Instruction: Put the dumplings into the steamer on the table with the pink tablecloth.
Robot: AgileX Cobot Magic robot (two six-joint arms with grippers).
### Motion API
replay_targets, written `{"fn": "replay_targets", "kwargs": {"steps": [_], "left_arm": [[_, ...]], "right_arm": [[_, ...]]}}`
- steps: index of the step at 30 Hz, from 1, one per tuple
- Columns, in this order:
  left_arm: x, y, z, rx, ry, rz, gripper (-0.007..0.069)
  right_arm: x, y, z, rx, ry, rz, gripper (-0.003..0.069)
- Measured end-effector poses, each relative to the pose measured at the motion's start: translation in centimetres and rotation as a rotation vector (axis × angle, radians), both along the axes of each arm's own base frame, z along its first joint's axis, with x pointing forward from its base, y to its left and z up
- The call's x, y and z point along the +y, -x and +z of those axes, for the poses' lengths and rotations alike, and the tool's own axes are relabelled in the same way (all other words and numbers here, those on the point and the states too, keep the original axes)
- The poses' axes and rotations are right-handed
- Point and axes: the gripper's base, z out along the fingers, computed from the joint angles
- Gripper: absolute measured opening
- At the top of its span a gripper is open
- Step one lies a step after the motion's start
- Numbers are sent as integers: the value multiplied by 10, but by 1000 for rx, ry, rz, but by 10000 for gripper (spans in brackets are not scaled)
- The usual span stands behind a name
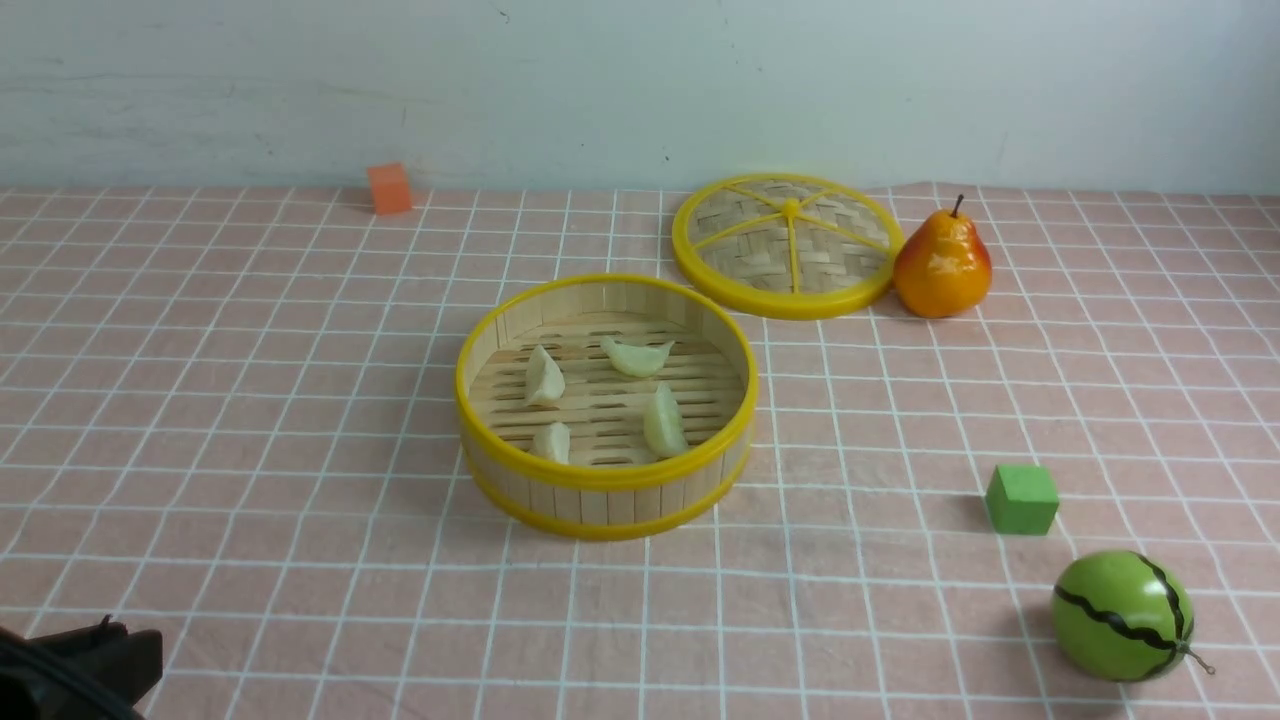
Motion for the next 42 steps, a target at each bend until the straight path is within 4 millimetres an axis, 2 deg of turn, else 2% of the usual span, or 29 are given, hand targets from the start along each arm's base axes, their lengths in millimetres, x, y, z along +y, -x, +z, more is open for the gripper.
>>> {"fn": "replay_targets", "kwargs": {"steps": [11,16,17,24,29,32,37,42], "left_arm": [[0,0,0,-2,1,0,123],[5,11,-1,-52,22,0,126],[8,18,-3,-85,36,0,127],[20,47,-36,-216,92,0,132],[22,43,-76,-156,42,43,141],[23,39,-89,-155,92,126,144],[29,34,-85,-249,235,292,146],[33,34,-85,-254,240,366,155]], "right_arm": [[0,0,0,0,1,0,10],[0,0,0,0,2,0,10],[0,0,0,0,3,0,13],[0,0,0,-2,2,-1,22],[0,0,0,-2,3,-1,31],[0,0,0,-3,4,-1,31],[0,0,0,-3,4,-1,31],[0,0,0,-2,4,-1,34]]}}
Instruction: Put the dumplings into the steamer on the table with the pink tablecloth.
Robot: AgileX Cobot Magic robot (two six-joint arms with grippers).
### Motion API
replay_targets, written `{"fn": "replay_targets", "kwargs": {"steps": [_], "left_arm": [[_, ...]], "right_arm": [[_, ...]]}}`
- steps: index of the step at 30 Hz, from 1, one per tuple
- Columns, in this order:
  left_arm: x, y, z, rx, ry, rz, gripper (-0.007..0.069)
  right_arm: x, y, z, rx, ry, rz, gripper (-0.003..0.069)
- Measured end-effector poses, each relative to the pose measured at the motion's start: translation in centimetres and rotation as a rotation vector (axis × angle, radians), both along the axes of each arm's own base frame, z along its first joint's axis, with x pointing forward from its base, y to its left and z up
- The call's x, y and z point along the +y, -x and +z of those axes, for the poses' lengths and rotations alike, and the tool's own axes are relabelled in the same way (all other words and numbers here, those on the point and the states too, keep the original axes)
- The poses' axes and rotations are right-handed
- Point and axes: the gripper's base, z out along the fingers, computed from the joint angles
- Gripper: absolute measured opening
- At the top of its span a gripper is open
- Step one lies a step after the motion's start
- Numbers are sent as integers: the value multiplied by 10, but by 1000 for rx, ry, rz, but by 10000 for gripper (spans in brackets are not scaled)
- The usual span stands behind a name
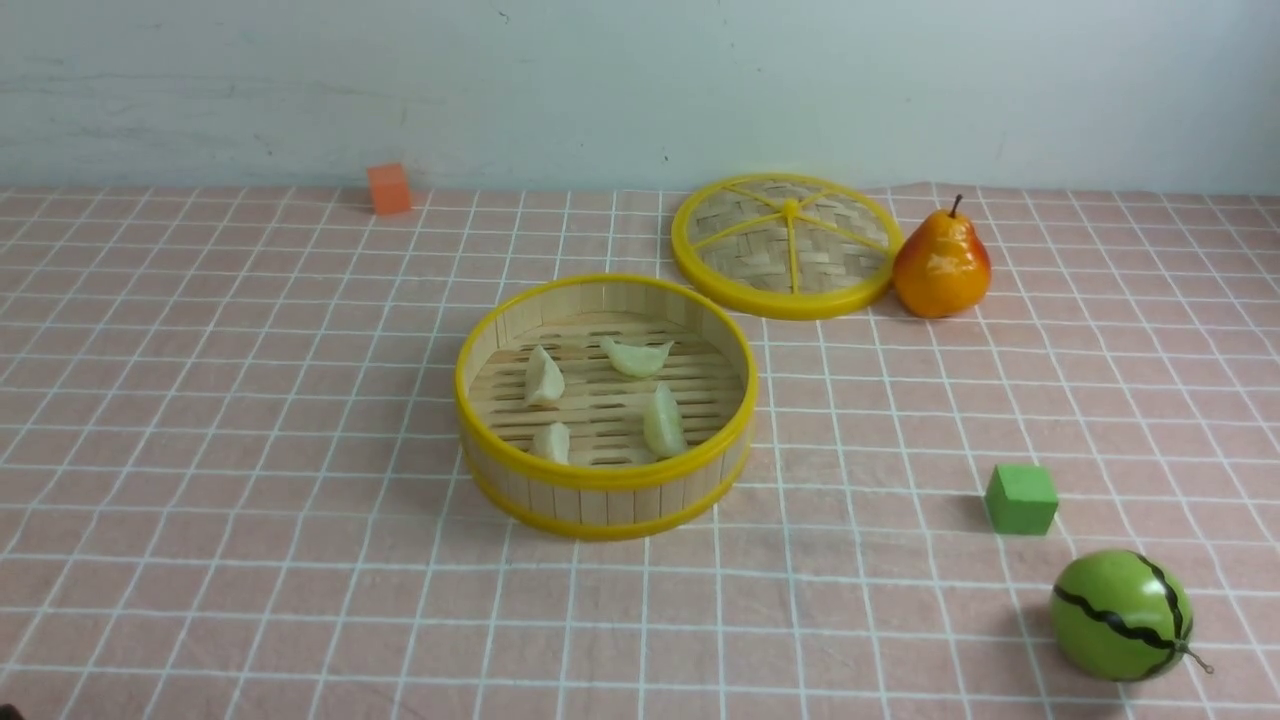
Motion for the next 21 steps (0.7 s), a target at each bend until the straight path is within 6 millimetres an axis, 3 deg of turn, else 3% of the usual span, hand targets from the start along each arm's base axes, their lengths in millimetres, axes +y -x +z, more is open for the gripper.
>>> {"fn": "replay_targets", "kwargs": {"steps": [8,21], "left_arm": [[2,3,-14,156,-9,23,165],[3,3,-14,157,-30,31,176]], "right_arm": [[0,0,0,0,-1,0,46],[0,0,0,0,-1,0,64]]}}
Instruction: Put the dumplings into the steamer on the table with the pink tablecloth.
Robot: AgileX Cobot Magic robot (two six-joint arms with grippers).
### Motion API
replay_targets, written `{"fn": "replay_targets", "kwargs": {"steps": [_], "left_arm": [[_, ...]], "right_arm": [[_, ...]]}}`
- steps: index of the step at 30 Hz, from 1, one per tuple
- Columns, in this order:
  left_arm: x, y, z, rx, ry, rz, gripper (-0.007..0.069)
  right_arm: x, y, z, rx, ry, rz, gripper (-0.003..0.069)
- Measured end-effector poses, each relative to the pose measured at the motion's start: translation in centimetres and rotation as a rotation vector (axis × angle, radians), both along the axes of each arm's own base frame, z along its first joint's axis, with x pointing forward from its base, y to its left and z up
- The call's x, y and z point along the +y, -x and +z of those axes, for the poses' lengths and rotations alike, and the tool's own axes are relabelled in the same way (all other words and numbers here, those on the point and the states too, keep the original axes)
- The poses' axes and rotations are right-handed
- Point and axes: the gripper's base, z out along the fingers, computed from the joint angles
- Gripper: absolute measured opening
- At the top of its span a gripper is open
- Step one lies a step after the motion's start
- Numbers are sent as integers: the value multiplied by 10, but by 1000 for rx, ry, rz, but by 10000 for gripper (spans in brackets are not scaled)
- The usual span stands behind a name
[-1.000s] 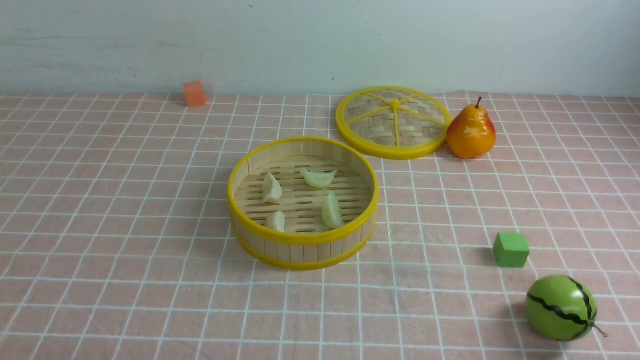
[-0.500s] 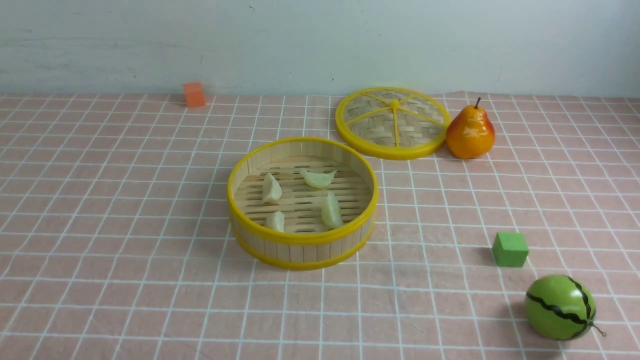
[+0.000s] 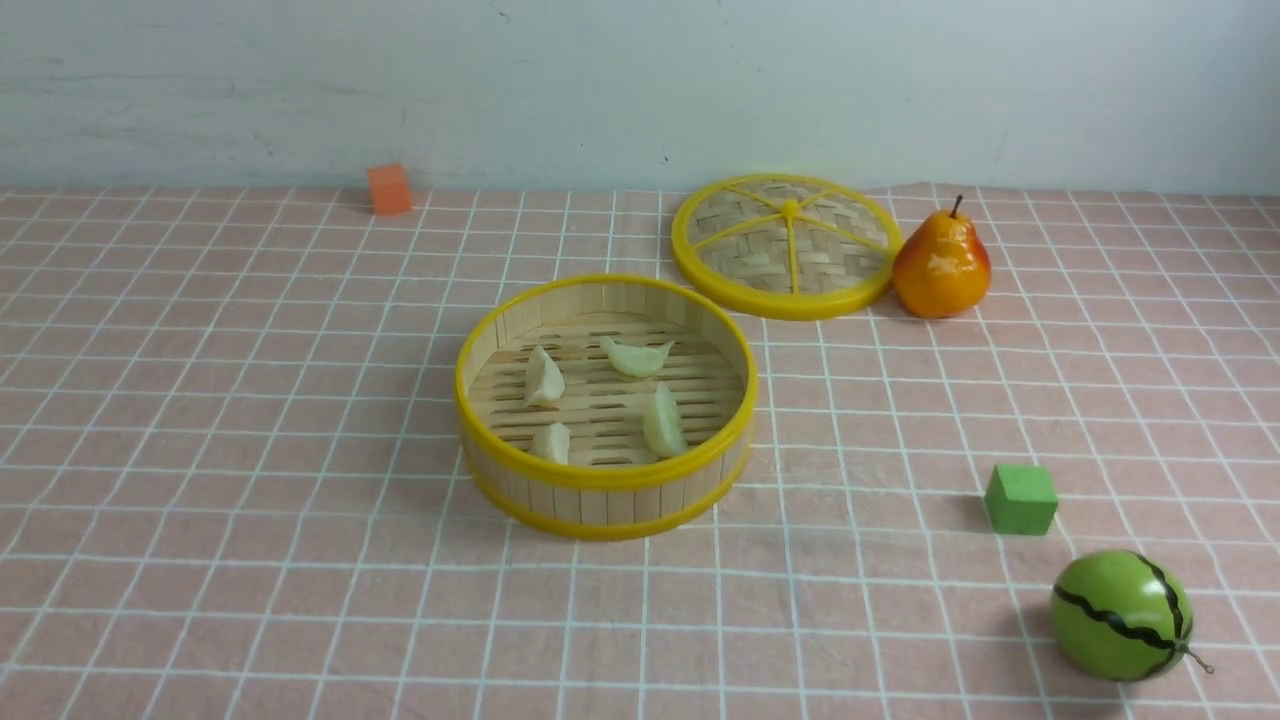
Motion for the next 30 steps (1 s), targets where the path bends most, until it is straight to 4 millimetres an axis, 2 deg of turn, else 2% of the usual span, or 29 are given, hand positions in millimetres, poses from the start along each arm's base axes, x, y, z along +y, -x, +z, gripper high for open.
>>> {"fn": "replay_targets", "kwargs": {"steps": [4,10,30], "left_arm": [[-1,0,0,1,-73,-39,143],[-5,0,0,0,-131,-98,-14],[-5,0,0,-8,-137,-103,-14]], "right_arm": [[0,0,0,-1,0,0,71],[0,0,0,-1,0,0,81],[0,0,0,-1,0,0,100]]}}
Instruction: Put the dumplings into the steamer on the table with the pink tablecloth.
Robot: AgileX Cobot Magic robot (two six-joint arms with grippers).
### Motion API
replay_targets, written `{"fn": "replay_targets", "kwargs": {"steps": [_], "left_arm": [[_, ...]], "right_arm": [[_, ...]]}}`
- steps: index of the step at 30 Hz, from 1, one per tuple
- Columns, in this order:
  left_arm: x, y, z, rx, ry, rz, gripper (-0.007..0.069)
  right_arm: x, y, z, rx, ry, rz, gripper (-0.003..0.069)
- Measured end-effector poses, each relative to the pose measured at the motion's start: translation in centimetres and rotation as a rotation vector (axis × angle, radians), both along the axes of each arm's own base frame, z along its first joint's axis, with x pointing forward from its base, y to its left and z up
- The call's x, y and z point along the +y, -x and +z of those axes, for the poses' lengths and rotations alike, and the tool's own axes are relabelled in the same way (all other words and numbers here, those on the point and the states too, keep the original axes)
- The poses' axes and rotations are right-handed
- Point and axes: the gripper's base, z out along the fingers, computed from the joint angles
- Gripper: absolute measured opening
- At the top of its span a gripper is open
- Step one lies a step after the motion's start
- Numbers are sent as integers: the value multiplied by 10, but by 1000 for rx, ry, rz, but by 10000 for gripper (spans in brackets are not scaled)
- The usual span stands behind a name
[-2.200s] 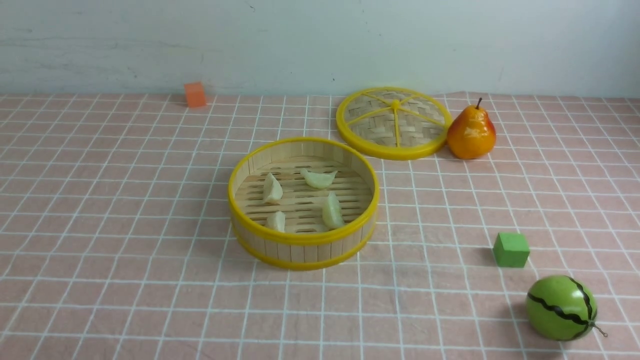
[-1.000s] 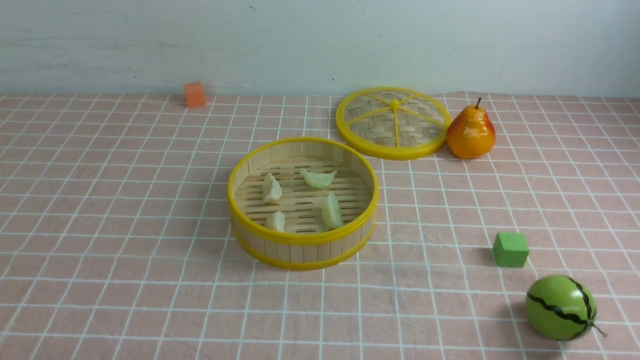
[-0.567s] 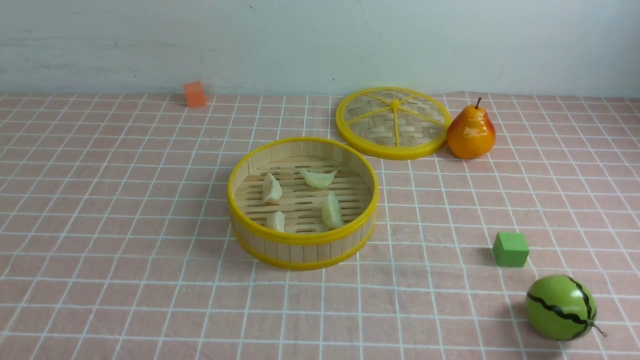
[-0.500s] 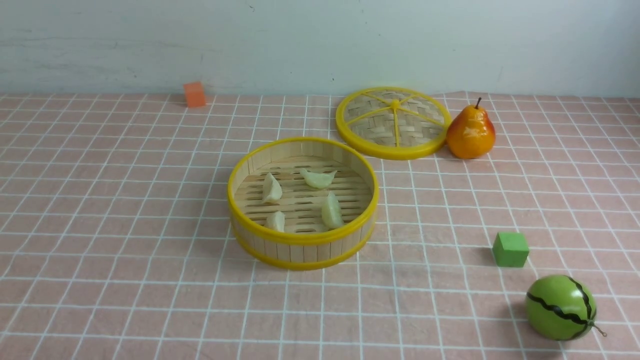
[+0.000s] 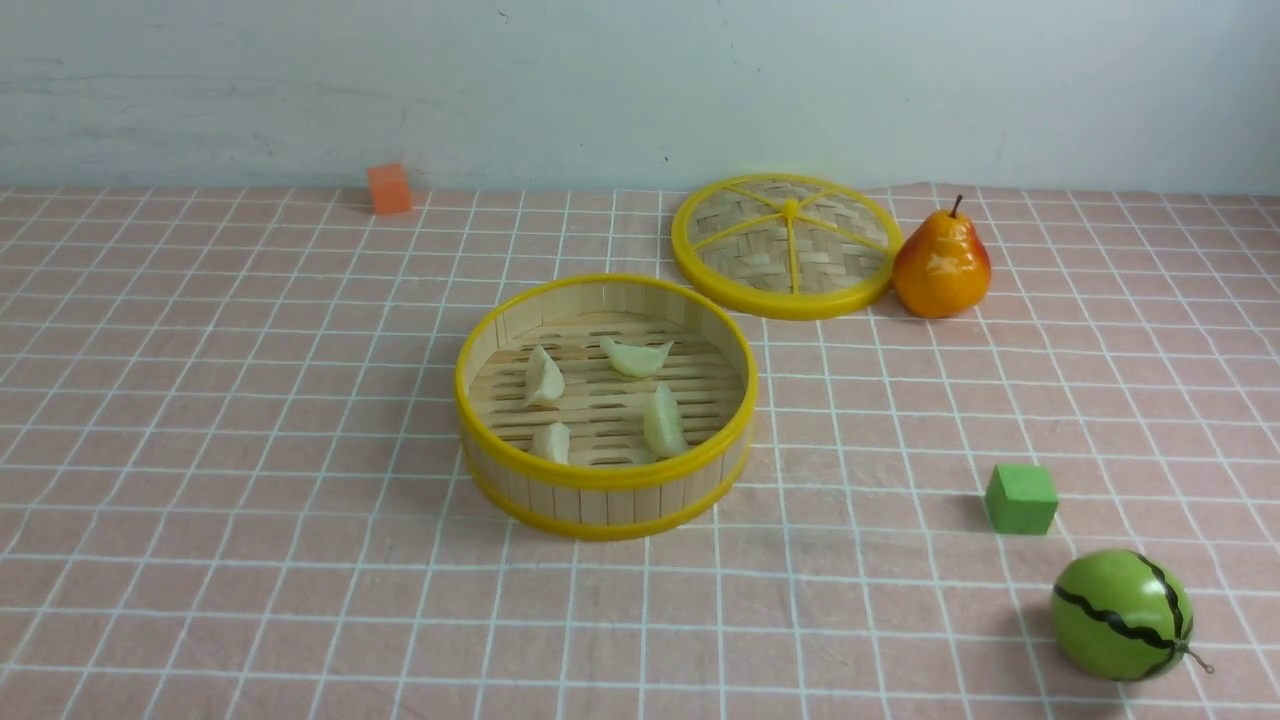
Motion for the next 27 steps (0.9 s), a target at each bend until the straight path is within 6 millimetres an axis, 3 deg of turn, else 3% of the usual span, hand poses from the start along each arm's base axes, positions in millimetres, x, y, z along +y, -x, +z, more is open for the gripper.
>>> {"fn": "replay_targets", "kwargs": {"steps": [27], "left_arm": [[0,0,0,0,0,0,-14]], "right_arm": [[0,0,0,0,0,0,127]]}}
